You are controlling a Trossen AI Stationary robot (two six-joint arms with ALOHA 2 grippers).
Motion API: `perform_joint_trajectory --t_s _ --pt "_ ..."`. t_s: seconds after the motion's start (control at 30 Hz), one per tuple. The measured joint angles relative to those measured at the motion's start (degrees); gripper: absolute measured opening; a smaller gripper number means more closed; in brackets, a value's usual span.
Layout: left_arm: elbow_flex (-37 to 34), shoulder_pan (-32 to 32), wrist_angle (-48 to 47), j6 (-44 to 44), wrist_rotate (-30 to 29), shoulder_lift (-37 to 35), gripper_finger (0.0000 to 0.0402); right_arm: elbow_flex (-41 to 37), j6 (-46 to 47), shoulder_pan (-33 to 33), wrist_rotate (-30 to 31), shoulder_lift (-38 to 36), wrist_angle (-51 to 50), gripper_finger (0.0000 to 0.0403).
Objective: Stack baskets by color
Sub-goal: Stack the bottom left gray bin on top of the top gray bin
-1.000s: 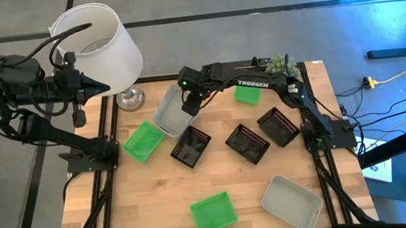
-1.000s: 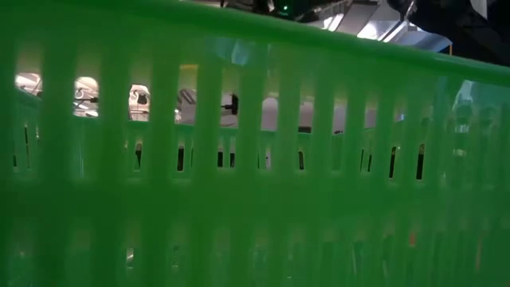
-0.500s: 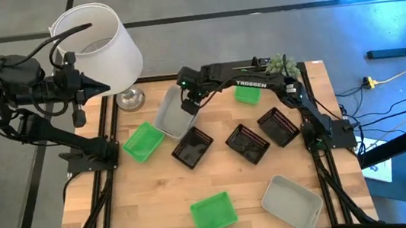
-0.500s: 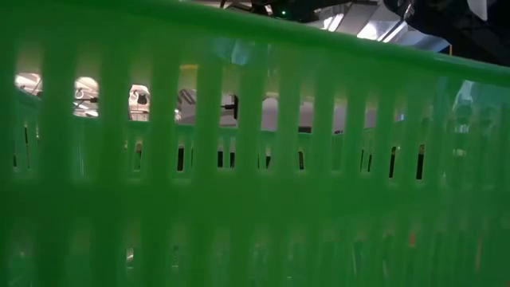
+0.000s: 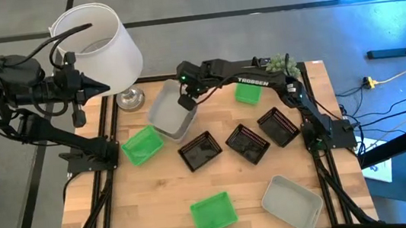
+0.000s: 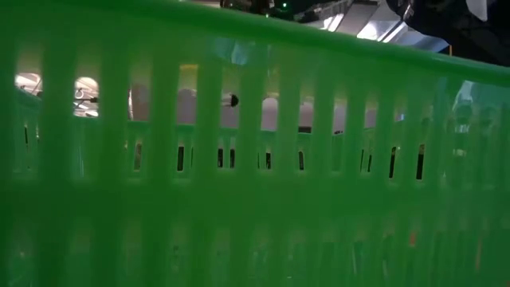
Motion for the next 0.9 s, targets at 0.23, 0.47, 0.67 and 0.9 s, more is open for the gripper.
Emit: perform_joint_trajectory --t_s 0.23,0.47,0.67,0.9 --pt "0.0 0.0 -0.8 0.0 0.0 0.0 0.0001 3.3 1.0 -0.4 -4.2 0.0 -8.1 0.0002" --pt "0.0 0.0 -0.8 0.0 0.0 0.0 0.0003 1.1 1.1 -1.0 -5.2 0.0 -4.7 0.0001" --pt "0.0 0.0 -0.8 0.0 0.0 0.0 0.0004 1.0 1.3 -0.9 -6.9 0.1 -4.1 0.0" --pt "0.0 0.0 -0.8 0.0 0.0 0.0 0.0001 -3.0 1.2 -1.5 -7.8 0.5 -1.2 0.0"
